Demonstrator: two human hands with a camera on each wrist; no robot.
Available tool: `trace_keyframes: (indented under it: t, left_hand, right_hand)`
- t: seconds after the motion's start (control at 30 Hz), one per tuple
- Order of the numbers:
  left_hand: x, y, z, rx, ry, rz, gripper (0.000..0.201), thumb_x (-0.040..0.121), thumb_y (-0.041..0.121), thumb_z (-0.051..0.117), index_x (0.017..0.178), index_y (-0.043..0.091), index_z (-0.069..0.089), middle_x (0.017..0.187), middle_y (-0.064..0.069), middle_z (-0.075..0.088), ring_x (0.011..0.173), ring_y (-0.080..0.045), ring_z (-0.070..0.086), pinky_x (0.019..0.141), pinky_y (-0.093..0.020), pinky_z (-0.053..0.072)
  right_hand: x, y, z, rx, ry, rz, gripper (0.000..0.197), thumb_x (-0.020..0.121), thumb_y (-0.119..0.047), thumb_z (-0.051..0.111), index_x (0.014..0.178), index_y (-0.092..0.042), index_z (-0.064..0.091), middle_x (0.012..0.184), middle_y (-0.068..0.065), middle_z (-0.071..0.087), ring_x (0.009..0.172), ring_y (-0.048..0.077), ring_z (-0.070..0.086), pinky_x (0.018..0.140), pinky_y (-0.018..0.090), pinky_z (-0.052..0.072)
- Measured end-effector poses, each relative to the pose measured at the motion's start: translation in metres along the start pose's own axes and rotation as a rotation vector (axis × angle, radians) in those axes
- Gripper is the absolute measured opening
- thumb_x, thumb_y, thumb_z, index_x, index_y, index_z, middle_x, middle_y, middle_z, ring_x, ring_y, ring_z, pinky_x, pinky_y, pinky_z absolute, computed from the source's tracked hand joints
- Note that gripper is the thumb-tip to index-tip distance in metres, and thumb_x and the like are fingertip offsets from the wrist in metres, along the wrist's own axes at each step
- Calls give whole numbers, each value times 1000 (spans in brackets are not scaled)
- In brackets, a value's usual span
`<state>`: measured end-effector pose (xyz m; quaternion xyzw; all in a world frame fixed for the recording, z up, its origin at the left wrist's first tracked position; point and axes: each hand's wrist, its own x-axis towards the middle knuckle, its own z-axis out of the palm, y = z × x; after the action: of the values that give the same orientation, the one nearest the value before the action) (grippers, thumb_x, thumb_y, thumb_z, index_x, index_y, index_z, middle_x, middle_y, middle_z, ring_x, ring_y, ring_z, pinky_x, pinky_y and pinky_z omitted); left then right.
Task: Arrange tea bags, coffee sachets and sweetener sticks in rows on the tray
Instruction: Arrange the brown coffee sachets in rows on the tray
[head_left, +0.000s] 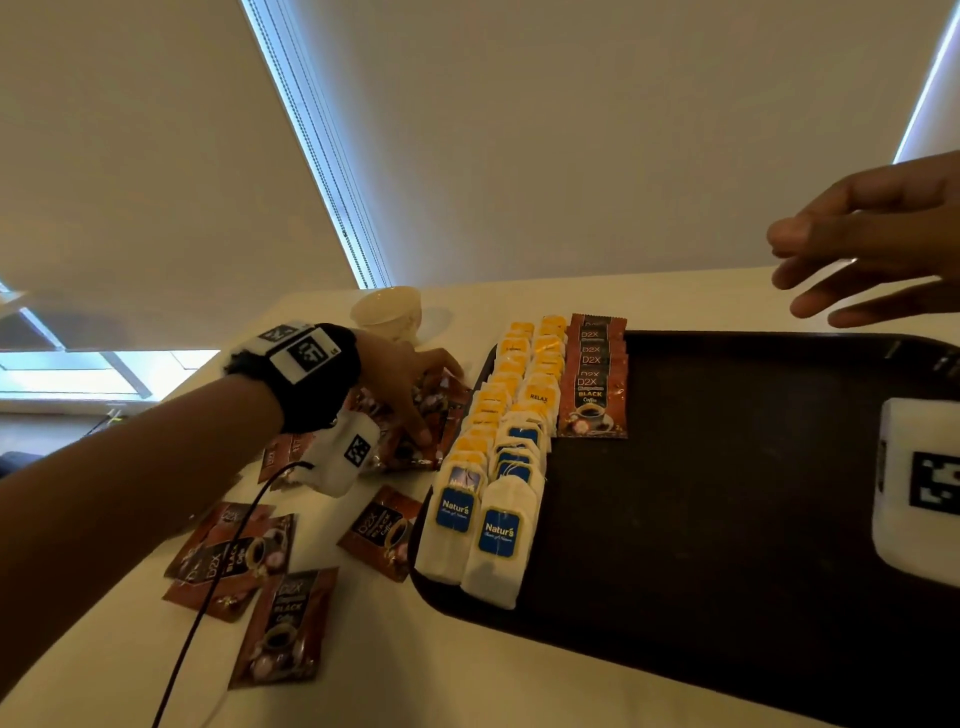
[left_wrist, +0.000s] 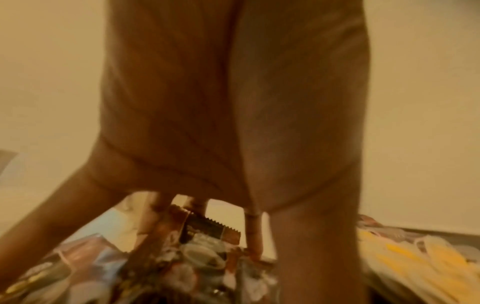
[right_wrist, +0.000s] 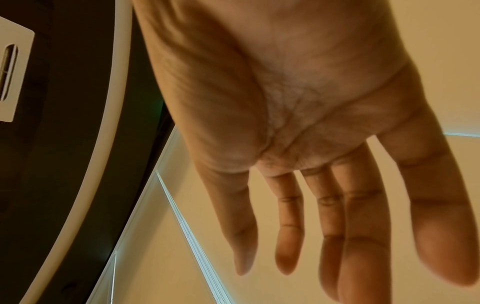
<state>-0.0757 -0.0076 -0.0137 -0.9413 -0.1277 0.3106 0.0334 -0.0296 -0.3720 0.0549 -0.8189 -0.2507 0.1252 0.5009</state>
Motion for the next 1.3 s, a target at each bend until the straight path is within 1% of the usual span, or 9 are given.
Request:
trace_keyframes:
  t: [0.07,0.3,0.4,0.47,0.57,0.7,0.83,1.0,1.3]
  left_hand:
    - [-1,-3,-3,-65,-50,-8,75,70,36,80,127,40,31,131,0,46,113,-23,51,77,-33,54]
    - [-1,-9,-3,-140,-81,66,53,83,29,70,130,28,43,121,6,57,101,-15,56,79,-27,49]
    - [-9,-18,-6,-225,-8,76,52,89,26,63,137,23,43,123,0,59,99,-16,60,76,-25,51]
    - [-15,-30,-6,-291,54,65,53,91,24,60,140,23,40,129,-2,56,108,-21,59,88,-31,51]
    - [-28,-52,-6,-413,176,55,42,91,21,59,131,28,47,127,-5,57,107,-23,60,91,-41,52]
    - [-52,-71,-6,-601,331,47,26,92,16,57,118,22,54,111,-5,63,97,-26,64,73,-45,58]
    - [-72,-73,-3,-655,475,118,20,94,15,54,104,32,56,108,-13,64,95,-40,63,75,-53,56]
    - [-94,-54,-6,-821,692,229,21,94,14,52,113,24,52,106,-9,61,92,-29,64,70,-44,57]
    - [-116,60,-22,-948,638,646,29,91,22,55,119,18,52,84,9,62,60,0,64,50,-14,48]
  right_hand:
    - [0,-1,1,1,-2,3,86,0,-79,72,72,-31,72,78,-3,73,67,12,71,60,29,51]
    - [-3,-4,2,0,5,-12,87,2,-79,72,74,-31,72,79,-4,73,68,11,71,58,28,51]
    - [-5,-6,4,0,6,-25,85,9,-78,75,77,-27,71,78,-4,73,70,14,72,59,29,52]
    - [-6,-9,6,12,2,-8,76,24,-71,76,80,-22,70,78,-4,73,74,17,72,61,30,52]
    - [-5,-10,7,-15,-1,-9,86,10,-78,74,78,-27,71,79,-5,73,71,13,72,60,30,52]
    - [-3,-10,14,-3,-11,7,76,22,-72,76,80,-23,70,78,-6,73,73,15,72,62,31,52]
    - [4,-7,21,-28,-37,8,89,0,-80,70,75,-32,70,78,-6,73,68,10,71,61,31,51]
    - [0,-19,42,-12,-19,-67,56,41,-56,66,84,-20,66,78,-2,72,67,8,70,65,31,53]
    - [-8,-35,96,47,-97,-210,60,64,-61,56,118,-34,50,101,-11,63,86,3,67,69,31,60]
